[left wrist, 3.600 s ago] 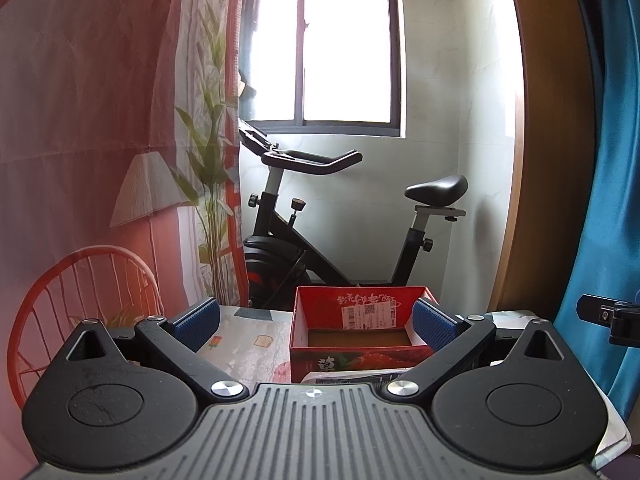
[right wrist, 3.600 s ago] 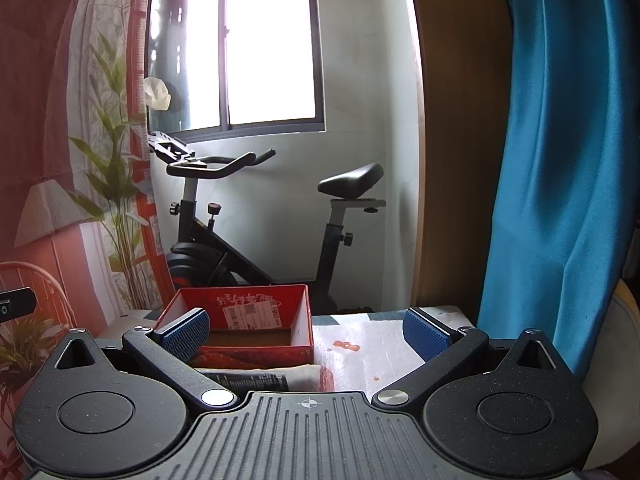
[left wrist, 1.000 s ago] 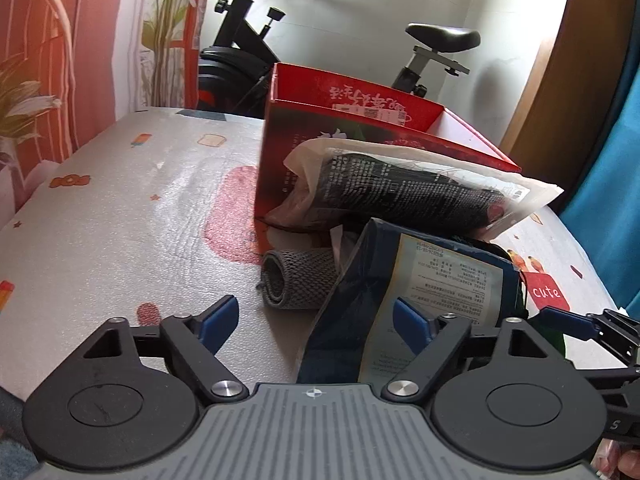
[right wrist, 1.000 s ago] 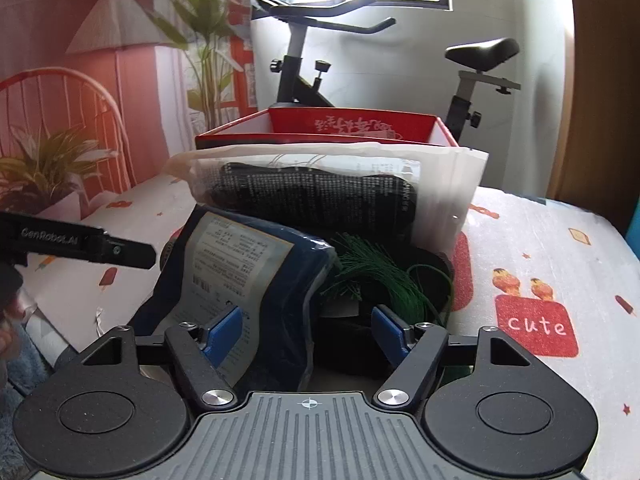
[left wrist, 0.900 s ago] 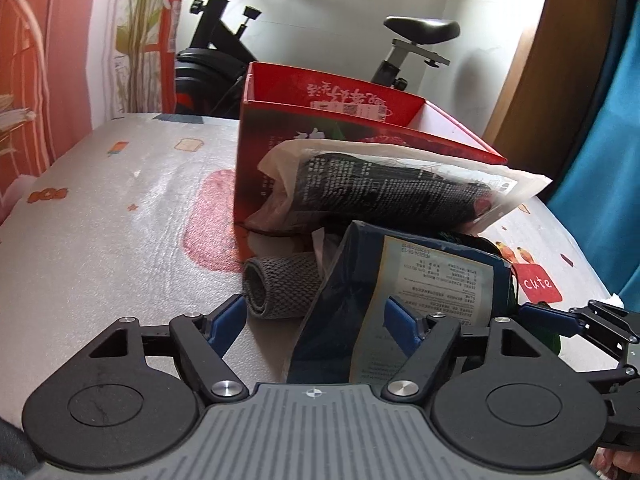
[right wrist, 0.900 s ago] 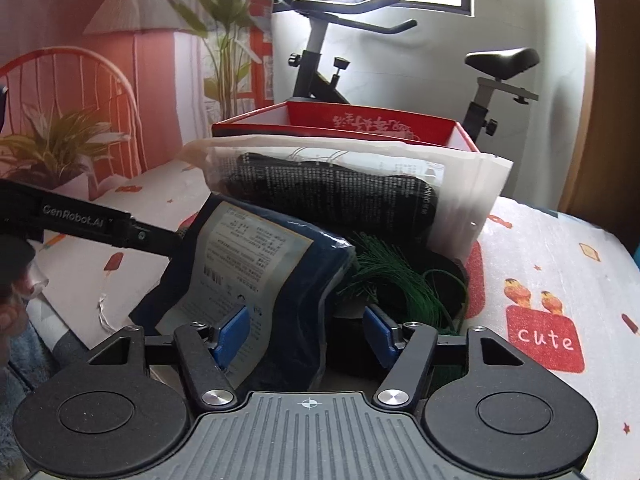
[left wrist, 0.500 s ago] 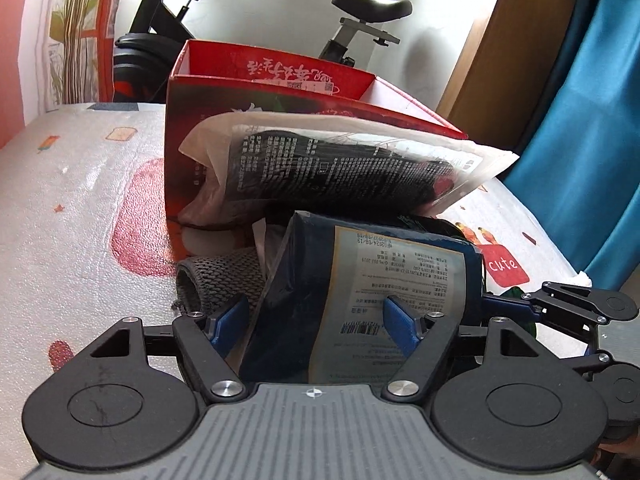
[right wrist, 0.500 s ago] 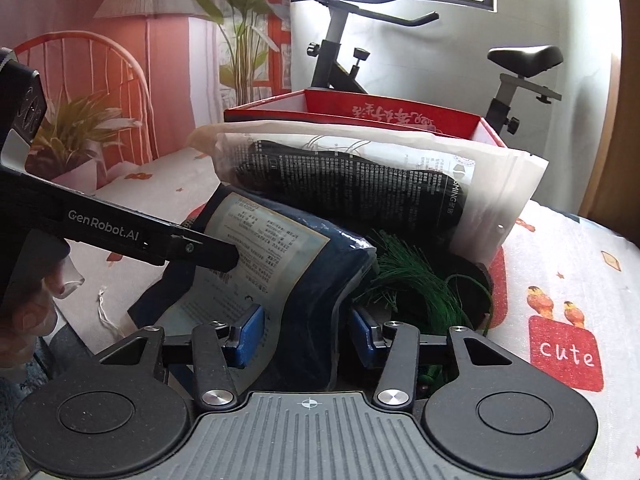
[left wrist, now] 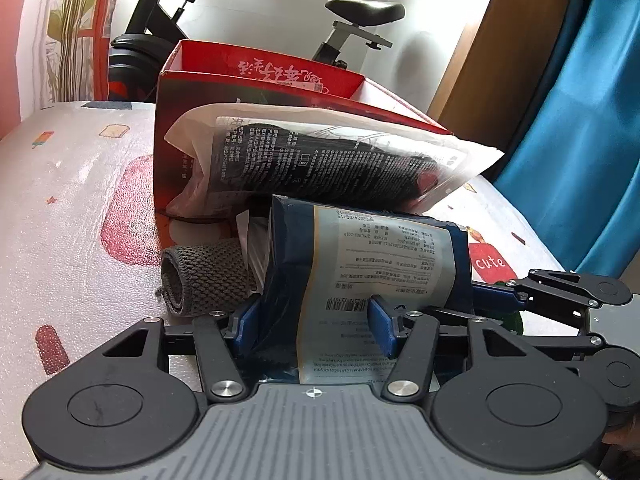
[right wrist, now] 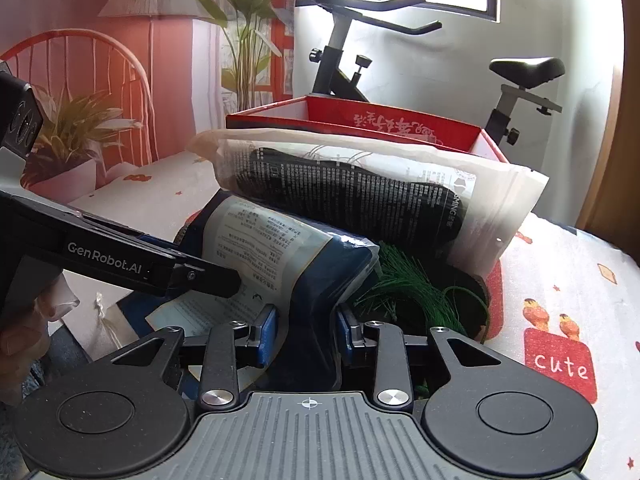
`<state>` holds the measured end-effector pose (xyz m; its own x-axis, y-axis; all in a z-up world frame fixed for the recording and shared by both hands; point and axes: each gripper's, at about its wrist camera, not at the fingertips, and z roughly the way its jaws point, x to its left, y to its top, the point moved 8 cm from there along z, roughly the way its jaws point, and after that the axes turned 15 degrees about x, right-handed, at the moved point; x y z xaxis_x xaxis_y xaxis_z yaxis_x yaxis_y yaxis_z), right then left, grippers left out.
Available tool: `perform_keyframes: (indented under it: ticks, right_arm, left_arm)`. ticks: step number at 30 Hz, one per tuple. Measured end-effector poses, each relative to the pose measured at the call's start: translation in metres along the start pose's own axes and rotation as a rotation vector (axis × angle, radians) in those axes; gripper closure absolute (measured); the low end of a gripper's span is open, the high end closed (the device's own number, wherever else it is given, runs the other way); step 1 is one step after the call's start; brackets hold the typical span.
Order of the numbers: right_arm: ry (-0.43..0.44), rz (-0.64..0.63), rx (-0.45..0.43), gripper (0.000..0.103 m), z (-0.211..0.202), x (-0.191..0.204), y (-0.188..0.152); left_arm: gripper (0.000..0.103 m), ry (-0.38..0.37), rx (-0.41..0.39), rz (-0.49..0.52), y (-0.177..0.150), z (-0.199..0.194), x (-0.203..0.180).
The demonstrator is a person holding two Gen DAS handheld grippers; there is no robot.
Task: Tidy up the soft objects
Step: 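Lift the blue-and-white bag with the left tool and carry it over the red box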
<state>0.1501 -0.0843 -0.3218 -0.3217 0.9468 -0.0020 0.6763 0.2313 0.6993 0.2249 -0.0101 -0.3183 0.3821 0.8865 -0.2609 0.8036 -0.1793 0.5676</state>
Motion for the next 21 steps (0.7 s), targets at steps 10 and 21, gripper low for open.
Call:
perform_keyframes:
  ticks: [10, 21]
  right_arm:
    - [-0.010, -0.013, -0.057, 0.074, -0.020, -0.001, 0.012]
    - [-0.036, -0.041, -0.134, 0.074, -0.050, -0.004, 0.036]
  left_arm:
    - [0.043, 0.019, -0.053, 0.036, 0.011, -0.026, -0.014]
    - [0.043, 0.021, -0.121, 0.064, 0.031, -0.054, -0.029]
